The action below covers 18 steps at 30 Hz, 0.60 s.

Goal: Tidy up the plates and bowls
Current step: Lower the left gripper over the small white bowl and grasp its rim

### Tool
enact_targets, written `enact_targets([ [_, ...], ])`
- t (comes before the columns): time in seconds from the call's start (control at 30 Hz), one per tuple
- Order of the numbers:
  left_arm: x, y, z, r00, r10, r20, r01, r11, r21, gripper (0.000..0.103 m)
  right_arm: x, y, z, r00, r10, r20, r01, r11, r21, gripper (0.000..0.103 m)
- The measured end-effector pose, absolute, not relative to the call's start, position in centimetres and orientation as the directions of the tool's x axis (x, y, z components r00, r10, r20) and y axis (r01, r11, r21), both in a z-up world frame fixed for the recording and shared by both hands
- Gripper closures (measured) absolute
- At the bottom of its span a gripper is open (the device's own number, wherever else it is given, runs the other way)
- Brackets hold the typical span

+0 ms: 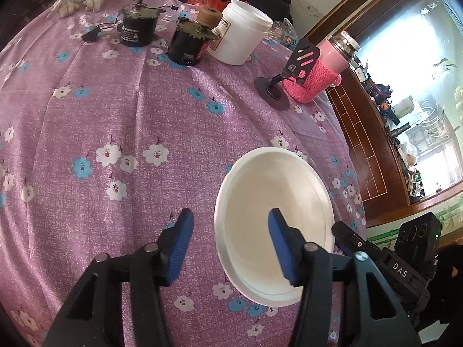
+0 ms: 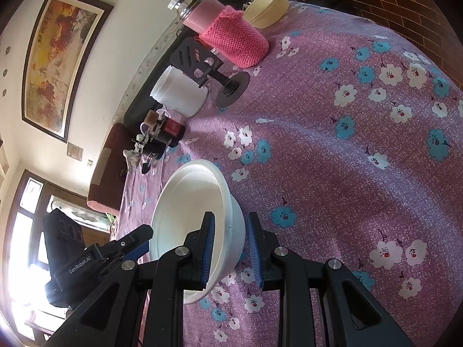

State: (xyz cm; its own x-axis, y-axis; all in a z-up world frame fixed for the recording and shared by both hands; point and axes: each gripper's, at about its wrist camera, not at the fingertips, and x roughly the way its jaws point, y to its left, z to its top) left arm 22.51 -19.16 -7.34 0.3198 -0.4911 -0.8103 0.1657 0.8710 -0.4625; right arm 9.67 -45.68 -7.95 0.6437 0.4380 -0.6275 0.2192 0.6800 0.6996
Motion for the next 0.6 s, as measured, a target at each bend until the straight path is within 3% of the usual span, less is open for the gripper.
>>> enact_targets([
  [0.07, 22.57, -19.15, -7.49, 0.315, -0.495, -0.81, 0.162, 0.869, -0.468, 0.064, 9.64, -45.7, -7.96, 0.646, 0.437, -0.626, 0.22, 0.679, 0.701, 0.079],
  [0.2, 22.63, -18.88, -7.48, 0.322, -0.494, -0.808, 0.15, 0.869, -0.471, 0.065, 9.63, -45.71, -7.98, 0.646, 0.438, -0.625, 0.219, 0.678, 0.702, 0.079],
  [0.3, 22.61, -18.69, -7.31, 0.326, -0.501, -0.801, 0.149, 0.865, -0.48, 0.074, 9.66, -45.72, -7.98, 0.648, 0.44, -0.621, 0.217, 0.676, 0.705, 0.079],
  [0.6, 22.7, -18.9, -7.59, 0.319, -0.506, -0.801, 0.151, 0.862, -0.484, 0.086, 9.6, -45.77, -8.12, 0.651, 0.439, -0.619, 0.221, 0.671, 0.708, 0.079],
])
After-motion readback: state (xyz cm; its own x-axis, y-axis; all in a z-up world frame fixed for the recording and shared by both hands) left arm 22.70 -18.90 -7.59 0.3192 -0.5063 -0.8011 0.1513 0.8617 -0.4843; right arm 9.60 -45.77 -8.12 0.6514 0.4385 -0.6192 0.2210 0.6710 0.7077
